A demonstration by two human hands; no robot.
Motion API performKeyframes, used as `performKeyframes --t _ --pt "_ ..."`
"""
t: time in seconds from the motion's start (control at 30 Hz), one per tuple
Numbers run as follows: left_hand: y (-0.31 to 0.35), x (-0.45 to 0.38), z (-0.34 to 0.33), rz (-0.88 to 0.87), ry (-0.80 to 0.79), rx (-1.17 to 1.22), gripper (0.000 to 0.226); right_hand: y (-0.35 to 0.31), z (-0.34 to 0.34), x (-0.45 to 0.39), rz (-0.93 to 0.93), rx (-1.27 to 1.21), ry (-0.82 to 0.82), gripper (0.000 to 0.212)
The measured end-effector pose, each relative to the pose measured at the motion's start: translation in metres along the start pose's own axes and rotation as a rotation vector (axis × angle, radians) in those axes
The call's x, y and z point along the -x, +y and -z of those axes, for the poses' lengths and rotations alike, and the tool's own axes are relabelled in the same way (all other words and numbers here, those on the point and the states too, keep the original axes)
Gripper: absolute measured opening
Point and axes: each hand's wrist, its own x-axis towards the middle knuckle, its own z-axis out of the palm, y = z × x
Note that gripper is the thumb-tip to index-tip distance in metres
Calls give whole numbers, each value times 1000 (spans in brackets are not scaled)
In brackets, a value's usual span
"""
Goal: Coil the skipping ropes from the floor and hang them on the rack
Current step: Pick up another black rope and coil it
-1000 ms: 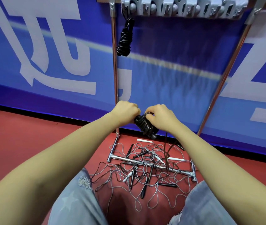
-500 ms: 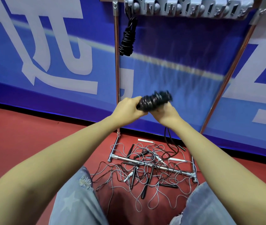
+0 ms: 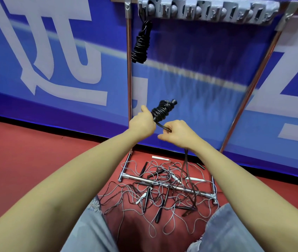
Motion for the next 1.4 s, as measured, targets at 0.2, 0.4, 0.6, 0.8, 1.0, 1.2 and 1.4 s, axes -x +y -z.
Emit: performKeyframes --t 0.2,0.4,0.6,0.8,1.0,1.2,1.4 --pt "-2 -3 2 -137 31 -441 36 -7 2 3 45 -87 -31 13" --pt "-7 2 -2 -449 -51 -809 26 -18 9 5 126 442 101 25" --pt "-14 4 0 -616 -105 -783 21 -7 -1 -5 -114 -5 221 14" --pt "-29 0 2 -1014 144 -409 34 4 12 -11 -255 41 243 40" --pt "-32 5 0 -968 110 -2 19 5 19 -16 -237 31 225 45" --pt "-20 19 10 -601 -9 364 38 8 20 -9 -144 90 236 26" --pt "4 22 14 -322 -23 769 35 0 9 -12 -153 275 185 33"
